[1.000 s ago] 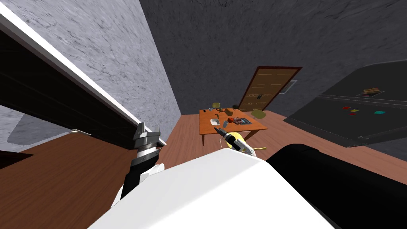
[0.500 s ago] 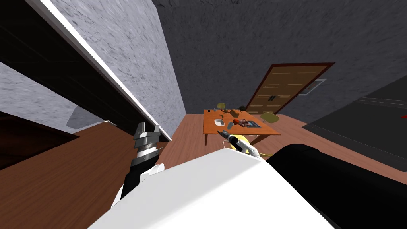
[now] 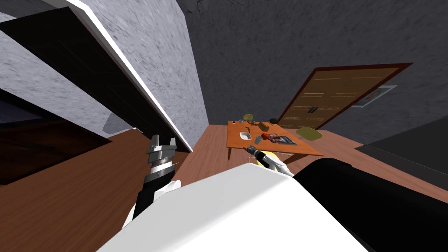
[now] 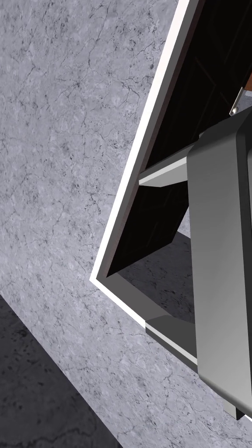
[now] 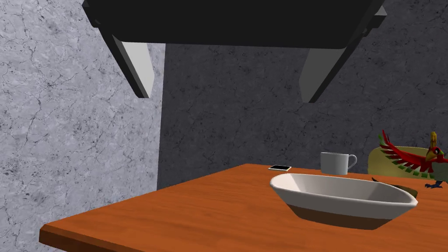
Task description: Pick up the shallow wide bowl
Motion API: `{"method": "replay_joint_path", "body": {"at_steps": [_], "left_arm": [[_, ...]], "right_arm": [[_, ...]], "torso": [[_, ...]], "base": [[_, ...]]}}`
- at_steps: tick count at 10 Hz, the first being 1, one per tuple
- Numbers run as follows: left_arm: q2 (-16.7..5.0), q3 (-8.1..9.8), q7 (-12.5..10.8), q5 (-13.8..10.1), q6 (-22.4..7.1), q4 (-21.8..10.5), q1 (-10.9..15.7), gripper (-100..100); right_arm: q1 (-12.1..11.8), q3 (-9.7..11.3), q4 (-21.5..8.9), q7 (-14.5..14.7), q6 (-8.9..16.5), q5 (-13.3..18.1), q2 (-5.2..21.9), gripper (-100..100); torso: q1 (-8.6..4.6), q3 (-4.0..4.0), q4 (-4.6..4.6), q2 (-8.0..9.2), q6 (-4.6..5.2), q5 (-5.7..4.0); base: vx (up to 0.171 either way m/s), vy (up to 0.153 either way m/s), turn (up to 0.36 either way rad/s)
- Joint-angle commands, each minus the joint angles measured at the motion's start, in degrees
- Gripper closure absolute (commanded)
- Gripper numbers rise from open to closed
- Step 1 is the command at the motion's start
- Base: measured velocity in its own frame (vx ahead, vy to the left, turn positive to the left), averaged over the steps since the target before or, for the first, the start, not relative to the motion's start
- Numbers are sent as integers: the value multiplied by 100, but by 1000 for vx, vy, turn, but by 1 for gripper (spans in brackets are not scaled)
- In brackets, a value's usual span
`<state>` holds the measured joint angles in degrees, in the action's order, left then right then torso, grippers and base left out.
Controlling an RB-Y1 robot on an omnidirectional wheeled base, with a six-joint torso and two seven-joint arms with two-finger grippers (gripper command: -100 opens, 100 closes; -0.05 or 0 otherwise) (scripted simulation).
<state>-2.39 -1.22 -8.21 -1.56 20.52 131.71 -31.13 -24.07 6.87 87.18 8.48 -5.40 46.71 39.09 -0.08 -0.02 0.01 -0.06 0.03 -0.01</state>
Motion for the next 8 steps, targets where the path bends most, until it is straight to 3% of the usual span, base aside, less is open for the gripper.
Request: {"method": "replay_joint_path", "body": {"at_steps": [1,2,4,8], "left_arm": [[0,0,0,0,0,0,0,0],[0,0,0,0,0,0,-1,0],[0,1,0,0,0,0,-1,0],[0,1,0,0,0,0,-1,0]], "right_arm": [[35,-47,-280,106,-4,147,27,-100],[52,-38,-529,253,100,389,146,-100],[52,-38,-561,253,100,389,146,-100],[99,-21,-1242,723,393,1039,438,-100]], "torso": [[0,0,0,0,0,0],[-1,0,0,0,4,-1],[-1,-1,-1,-2,4,0],[-4,-6,-2,-10,5,0]], "base": [[14,11,128],[21,17,234],[13,5,43],[35,7,218]]}}
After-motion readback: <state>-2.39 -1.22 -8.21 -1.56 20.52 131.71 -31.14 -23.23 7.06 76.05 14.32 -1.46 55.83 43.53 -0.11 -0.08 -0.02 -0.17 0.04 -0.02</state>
